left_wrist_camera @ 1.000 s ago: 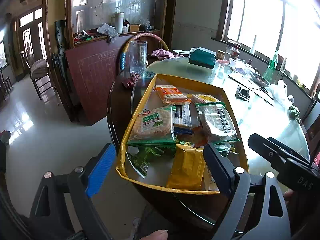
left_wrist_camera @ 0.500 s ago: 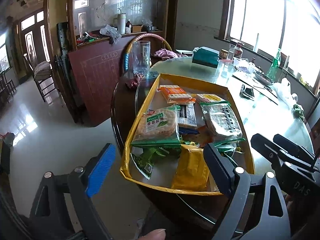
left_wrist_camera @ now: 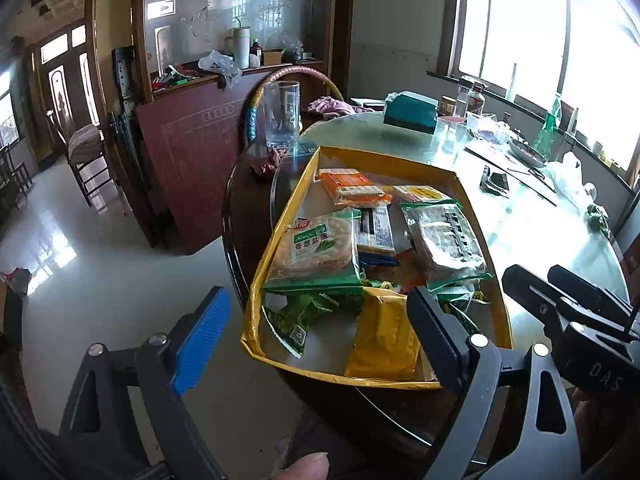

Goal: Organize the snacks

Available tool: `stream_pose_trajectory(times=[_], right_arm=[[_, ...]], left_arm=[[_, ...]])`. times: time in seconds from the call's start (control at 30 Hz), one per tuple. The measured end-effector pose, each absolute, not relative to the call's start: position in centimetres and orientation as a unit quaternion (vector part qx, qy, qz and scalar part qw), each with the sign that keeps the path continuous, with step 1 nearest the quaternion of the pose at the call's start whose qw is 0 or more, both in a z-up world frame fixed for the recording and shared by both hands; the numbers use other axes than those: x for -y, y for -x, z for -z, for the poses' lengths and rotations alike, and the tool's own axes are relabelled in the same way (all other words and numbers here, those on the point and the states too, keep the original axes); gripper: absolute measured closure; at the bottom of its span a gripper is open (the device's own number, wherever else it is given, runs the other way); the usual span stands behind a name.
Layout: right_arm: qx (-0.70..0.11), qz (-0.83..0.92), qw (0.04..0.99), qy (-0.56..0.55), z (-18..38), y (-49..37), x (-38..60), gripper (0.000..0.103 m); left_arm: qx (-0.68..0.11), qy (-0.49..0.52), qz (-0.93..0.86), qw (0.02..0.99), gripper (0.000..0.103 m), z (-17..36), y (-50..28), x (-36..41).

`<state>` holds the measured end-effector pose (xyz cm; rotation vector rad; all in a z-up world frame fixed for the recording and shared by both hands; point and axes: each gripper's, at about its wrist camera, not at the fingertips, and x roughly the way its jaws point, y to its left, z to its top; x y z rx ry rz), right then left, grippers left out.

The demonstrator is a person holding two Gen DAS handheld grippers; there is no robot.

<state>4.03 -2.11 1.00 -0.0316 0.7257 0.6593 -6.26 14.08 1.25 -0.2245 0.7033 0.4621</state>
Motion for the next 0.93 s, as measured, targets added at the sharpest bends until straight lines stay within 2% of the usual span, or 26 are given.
stream_pose_trajectory(times=[0.93], right_arm=[[-0.349, -0.313, 0.883, 0.023, -1.03, -3.98, 1.27, 0.023]], left_arm=[[-0.354, 0.091, -0.231, 0.902, 0.013, -0.72, 6.05, -14.3]])
